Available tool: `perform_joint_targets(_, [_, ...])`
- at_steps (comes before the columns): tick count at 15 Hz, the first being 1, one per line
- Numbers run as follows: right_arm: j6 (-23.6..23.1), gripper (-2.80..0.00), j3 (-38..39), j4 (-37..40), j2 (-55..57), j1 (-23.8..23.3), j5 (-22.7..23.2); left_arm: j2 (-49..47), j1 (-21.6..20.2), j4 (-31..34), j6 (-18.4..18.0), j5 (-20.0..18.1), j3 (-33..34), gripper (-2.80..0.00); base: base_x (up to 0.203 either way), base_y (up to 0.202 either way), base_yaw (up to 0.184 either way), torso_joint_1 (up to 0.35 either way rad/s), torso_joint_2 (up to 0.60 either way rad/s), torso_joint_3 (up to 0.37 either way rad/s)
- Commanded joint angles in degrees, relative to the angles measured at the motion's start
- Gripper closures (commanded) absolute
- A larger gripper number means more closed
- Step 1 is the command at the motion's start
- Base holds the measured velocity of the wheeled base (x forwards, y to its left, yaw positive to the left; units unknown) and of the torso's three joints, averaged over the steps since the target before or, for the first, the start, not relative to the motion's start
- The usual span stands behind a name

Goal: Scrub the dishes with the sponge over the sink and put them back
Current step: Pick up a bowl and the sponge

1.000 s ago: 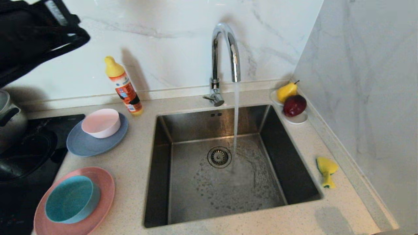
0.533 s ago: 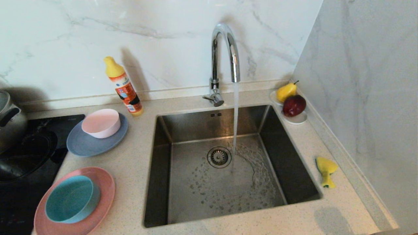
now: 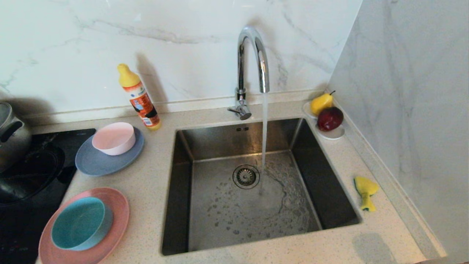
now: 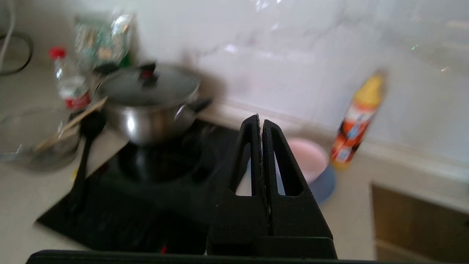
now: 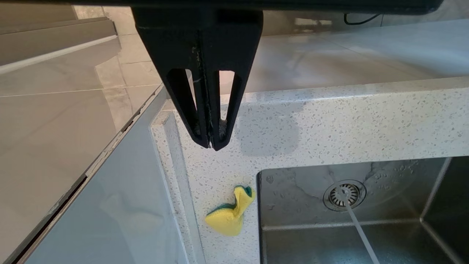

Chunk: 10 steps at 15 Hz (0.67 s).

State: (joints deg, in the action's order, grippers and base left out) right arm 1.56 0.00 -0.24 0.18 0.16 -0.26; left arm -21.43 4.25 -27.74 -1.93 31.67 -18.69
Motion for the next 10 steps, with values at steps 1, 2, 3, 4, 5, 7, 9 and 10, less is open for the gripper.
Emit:
perform_joint_targets(1, [0.02,0.0,0.0,-0.02,-0.01,0.02,0.0,5.15,-0.3,-2.19,0.62,0.31,8.76,0.0,0.0,0.0,0.0,0.0,0.0,0.0])
perform_joint_targets(2, [0.02,0.0,0.0,-0.02,-0.01,0.02,0.0,5.38,-0.3,-4.01,0.84,0.23,12.61,0.0,0.0,0.0,0.0,0.0,0.0,0.0])
perform_joint_targets(3, [0.02,0.0,0.0,-0.02,-0.01,0.02,0.0,5.54,-0.31,-5.28,1.02,-0.13,15.66,0.0,0.0,0.0,0.0,0.0,0.0,0.0])
perform_joint_targets(4, [0.02,0.0,0.0,-0.02,-0.01,0.02,0.0,5.66,-0.35,-6.12,0.94,-0.39,17.74,0.0,0.0,0.0,0.0,0.0,0.0,0.0])
perform_joint_targets(5, [0.02,0.0,0.0,-0.02,-0.01,0.02,0.0,5.81,-0.41,-6.52,0.71,0.43,17.89,0.0,0.0,0.0,0.0,0.0,0.0,0.0])
perform_joint_targets(7, [0.02,0.0,0.0,-0.02,-0.01,0.02,0.0,7.8,-2.22,-5.83,0.48,1.76,17.73,0.0,0.0,0.0,0.0,0.0,0.0,0.0])
perform_joint_targets(9, [0.02,0.0,0.0,-0.02,-0.01,0.02,0.0,15.24,-3.32,-1.12,-0.53,-0.47,18.89,0.0,0.0,0.0,0.0,0.0,0.0,0.0])
perform_joint_targets(10, [0.02,0.0,0.0,-0.02,-0.01,0.02,0.0,19.11,-3.56,3.42,-0.79,-2.63,19.12,0.0,0.0,0.0,0.0,0.0,0.0,0.0])
